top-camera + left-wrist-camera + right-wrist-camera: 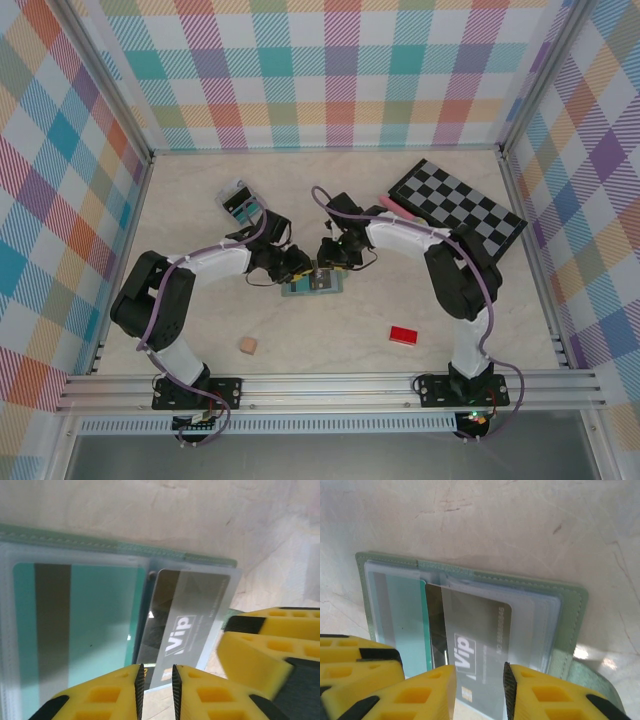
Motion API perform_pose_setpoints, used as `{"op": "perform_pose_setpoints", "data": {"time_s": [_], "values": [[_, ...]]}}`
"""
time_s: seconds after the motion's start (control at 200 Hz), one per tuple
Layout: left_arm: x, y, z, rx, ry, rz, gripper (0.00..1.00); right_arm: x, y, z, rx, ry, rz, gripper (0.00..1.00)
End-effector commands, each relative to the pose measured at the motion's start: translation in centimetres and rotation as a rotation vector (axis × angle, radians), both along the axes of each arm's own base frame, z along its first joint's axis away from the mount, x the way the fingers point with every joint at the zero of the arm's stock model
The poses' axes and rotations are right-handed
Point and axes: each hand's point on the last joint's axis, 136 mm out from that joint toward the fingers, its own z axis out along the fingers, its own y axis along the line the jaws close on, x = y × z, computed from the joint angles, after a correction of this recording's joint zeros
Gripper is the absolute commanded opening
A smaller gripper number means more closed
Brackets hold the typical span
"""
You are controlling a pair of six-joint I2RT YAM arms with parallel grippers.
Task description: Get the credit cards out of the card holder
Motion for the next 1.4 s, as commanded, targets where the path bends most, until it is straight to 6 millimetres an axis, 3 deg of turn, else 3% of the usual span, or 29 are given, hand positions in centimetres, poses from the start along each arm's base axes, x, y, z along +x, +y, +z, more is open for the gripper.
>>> {"op": "perform_pose_setpoints", "data": {"time_s": [0.0,0.435,0.88,1.19,1.395], "values": [[1.0,0.1,0.0,-0.025,-0.012,0.038,0.22,0.0,0.2,-0.5,-0.022,0.014,0.020,0.29],[1.7,-0.4,-2.1,-0.041,0.016,0.023,0.22,-0.2,-0.7,-2.9,-0.095,0.055,0.004,0.27],[0.9,-1.2,-1.8,-0.097,0.026,-0.021,0.23,-0.5,-1.1,-4.0,-0.120,0.081,-0.003,0.26],[0.7,-1.4,-1.4,-0.129,0.017,-0.025,0.16,-0.6,-1.4,-4.2,-0.134,0.083,-0.004,0.26],[0.6,-0.5,-0.9,-0.102,-0.009,-0.029,0.03,-0.6,-1.6,-4.3,-0.143,0.082,-0.011,0.26]]}}
